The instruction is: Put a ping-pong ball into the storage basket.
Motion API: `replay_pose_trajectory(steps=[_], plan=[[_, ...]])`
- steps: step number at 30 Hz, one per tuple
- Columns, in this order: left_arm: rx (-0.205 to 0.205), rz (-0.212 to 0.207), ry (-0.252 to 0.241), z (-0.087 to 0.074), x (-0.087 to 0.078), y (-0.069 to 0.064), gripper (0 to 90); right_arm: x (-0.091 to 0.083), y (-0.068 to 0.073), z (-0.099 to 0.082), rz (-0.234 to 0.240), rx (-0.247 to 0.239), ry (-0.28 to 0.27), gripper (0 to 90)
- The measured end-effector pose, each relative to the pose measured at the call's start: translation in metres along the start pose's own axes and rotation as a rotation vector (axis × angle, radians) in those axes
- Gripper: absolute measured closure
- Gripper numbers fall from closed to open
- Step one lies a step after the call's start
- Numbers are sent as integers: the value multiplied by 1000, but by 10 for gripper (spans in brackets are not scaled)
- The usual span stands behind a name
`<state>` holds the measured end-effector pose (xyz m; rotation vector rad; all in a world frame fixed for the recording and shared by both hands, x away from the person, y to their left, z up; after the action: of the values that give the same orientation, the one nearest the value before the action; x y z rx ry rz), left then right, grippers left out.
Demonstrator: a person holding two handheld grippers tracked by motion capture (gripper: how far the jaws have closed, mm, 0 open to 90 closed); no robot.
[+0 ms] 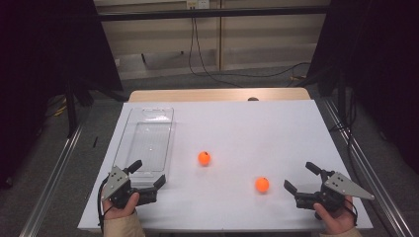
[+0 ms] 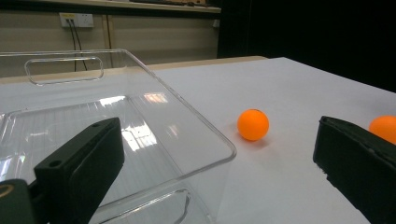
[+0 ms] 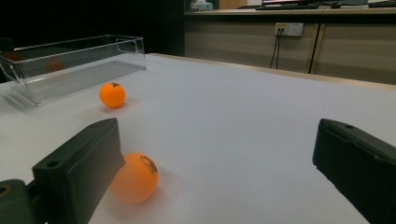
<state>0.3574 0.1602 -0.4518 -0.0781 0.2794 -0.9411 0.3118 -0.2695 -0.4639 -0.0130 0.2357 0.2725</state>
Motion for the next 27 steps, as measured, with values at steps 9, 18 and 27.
replay_pose_trajectory(steps=[9, 18, 27], plan=[[-6, -3, -5, 1, 1, 0, 20, 0, 0, 0, 0, 0, 3, 14], [-10, -22, -5, 3, 5, -4, 20, -1, 0, 1, 0, 1, -4, 15], [-16, -44, -12, 7, 10, -10, 20, 0, 0, 1, 6, 0, -5, 15]])
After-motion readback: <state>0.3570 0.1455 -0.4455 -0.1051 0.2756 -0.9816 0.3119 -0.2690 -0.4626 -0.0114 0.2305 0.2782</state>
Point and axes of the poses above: each handheld gripper's, and its own axes: x roughly forward along the jaws, z roughly out of its top, y roughly to its left, the point moved 9 cm from there along x, roughly forward along the jaws, and after that the axes turned 15 degrees about -z, right-handed, at the moved point
